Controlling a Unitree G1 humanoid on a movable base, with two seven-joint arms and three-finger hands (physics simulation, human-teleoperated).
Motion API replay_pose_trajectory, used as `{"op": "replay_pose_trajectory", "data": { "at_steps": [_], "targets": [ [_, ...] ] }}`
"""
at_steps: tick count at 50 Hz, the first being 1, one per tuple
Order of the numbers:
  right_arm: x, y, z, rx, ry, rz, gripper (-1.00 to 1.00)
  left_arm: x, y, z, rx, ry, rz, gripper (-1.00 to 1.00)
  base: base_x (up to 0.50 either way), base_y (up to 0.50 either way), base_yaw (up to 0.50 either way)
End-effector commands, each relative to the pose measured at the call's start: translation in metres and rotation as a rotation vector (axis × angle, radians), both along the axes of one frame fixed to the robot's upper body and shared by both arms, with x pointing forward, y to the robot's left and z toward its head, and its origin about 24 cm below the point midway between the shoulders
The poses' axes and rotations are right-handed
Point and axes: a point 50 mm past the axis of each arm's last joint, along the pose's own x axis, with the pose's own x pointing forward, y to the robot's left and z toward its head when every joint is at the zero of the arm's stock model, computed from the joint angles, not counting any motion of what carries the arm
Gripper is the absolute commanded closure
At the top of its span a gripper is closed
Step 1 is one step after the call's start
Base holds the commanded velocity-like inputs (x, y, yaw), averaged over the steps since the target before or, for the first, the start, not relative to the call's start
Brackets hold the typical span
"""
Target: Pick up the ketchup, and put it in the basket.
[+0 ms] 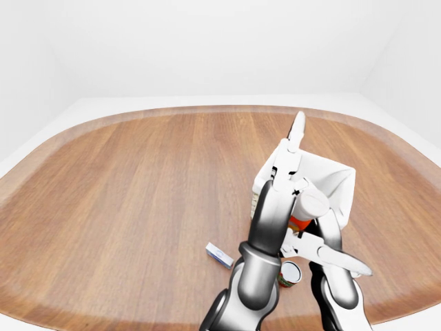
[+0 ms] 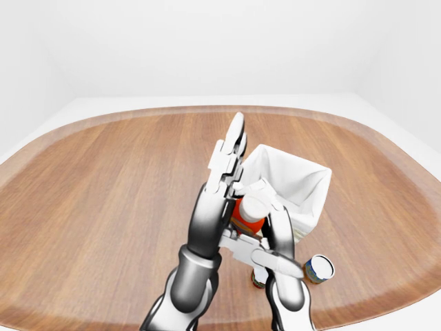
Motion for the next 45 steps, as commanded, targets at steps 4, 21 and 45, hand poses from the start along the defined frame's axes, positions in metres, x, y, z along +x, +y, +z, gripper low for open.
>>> {"op": "replay_pose_trajectory", "data": {
  "at_steps": [4,21,45],
  "targets": [
    [-0.001,0.000,0.001,0.003,-0.012,-0.016,1.00,-0.011,0.028,0.019,0.006,-0.142,0.048,-1.00,0.00,0.00,0.00],
    [-0.005,0.002,0.004,0.001,-0.023,-0.006,1.00,-0.034,0.136,0.034,0.111,-0.286,0.308,-1.00,0.00,0.00,0.00],
    [-0.006,0.003,0.005,-0.002,-0.031,0.005,1.00,0.007,0.248,-0.106,0.208,0.364,0.649,-1.00,0.00,0.00,0.00]
  ]
}}
